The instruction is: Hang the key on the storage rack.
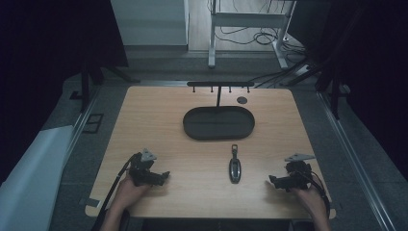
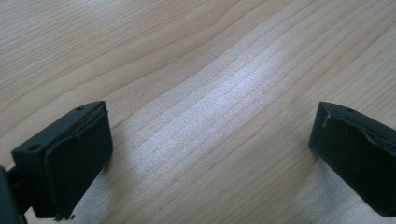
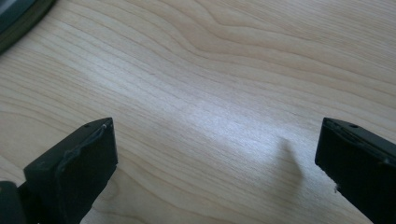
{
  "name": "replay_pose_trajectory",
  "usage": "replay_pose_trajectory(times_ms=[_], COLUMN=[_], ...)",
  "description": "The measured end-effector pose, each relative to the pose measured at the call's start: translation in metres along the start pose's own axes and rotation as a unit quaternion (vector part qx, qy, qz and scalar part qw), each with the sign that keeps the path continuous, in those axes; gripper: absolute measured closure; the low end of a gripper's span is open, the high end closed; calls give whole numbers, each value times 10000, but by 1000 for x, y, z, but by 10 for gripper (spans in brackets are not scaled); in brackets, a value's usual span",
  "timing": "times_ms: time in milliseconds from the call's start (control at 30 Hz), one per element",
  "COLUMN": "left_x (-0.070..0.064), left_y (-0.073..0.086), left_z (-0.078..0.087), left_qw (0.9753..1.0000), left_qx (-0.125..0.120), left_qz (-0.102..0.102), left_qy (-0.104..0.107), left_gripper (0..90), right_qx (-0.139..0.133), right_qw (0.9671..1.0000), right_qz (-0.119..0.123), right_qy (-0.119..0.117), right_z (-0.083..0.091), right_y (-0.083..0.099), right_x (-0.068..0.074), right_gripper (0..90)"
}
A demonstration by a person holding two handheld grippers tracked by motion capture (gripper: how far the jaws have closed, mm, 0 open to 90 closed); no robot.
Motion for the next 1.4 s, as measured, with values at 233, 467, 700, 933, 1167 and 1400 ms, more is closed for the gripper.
replay_pose_trajectory(times_ms=[233, 467, 700, 933, 1167, 1400], left_x=[0, 0, 0, 0, 0, 0], left_y=[0, 0, 0, 0, 0, 0], left_z=[0, 0, 0, 0, 0, 0], left_qw=[10000, 10000, 10000, 10000, 10000, 10000], left_qx=[-2, -1, -1, 2, 11, 13], left_qz=[1, 0, 1, 2, -1, -4], left_qy=[0, -2, -1, 0, 1, 0], left_gripper=[0, 0, 0, 0, 0, 0], right_qx=[192, 415, 556, 764, 992, 1194], right_qw=[9997, 9990, 9980, 9962, 9936, 9909], right_qz=[10, 140, 202, 269, 391, 448], right_qy=[-115, -133, -220, -331, -367, -427], right_z=[-3, -3, -6, -8, -12, -17], right_y=[-10, -18, -24, -37, -45, -53], right_x=[7, 10, 13, 20, 24, 30], right_gripper=[0, 0, 0, 0, 0, 0])
Point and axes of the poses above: each handheld gripper's, and its own axes: z roughly backward along the jaws, y roughly out of its underside, x roughly to its left, the point moved 8 cm from there along -z, roughly forward along the jaws, and after that the axes turned 1 degree about -x, right-handed, at the moved point
